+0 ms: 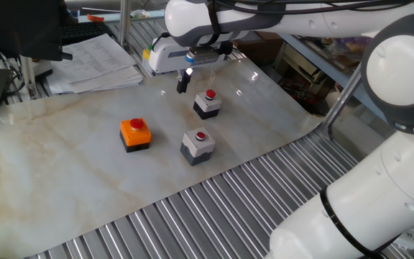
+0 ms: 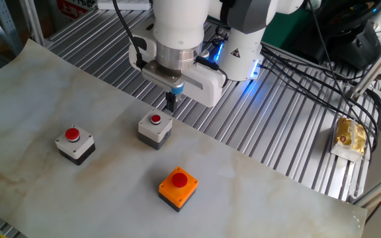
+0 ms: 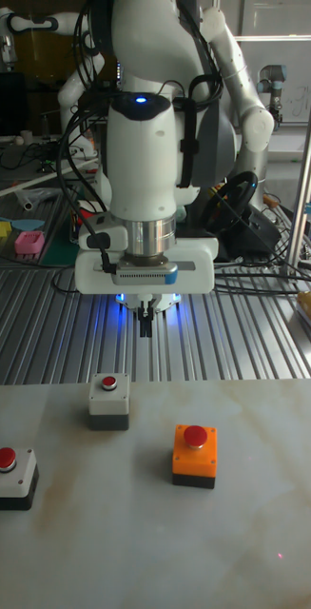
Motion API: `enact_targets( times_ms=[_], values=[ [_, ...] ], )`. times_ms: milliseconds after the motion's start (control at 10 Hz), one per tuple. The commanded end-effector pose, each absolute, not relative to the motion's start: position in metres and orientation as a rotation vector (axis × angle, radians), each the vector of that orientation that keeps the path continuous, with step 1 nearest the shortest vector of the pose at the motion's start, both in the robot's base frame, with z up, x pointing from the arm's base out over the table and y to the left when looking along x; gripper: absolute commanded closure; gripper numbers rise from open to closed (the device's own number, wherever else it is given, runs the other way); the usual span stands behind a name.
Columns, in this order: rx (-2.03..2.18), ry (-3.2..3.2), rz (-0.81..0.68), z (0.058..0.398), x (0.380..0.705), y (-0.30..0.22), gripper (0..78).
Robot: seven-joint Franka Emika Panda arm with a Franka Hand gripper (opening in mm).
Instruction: Press three buttons from left to right in sequence
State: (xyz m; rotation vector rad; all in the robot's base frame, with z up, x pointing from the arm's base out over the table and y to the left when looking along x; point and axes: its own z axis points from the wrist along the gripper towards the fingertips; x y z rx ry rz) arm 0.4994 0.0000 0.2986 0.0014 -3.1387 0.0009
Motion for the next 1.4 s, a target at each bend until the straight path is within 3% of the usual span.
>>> enact_targets(
  times_ms=[100,1400],
  values=[
    [0.004,-3.148,-0.045,0.2986,0.4994,0.0,77.6],
    [0.025,-3.149,-0.03,0.2968,0.5035,0.0,77.6]
  ],
)
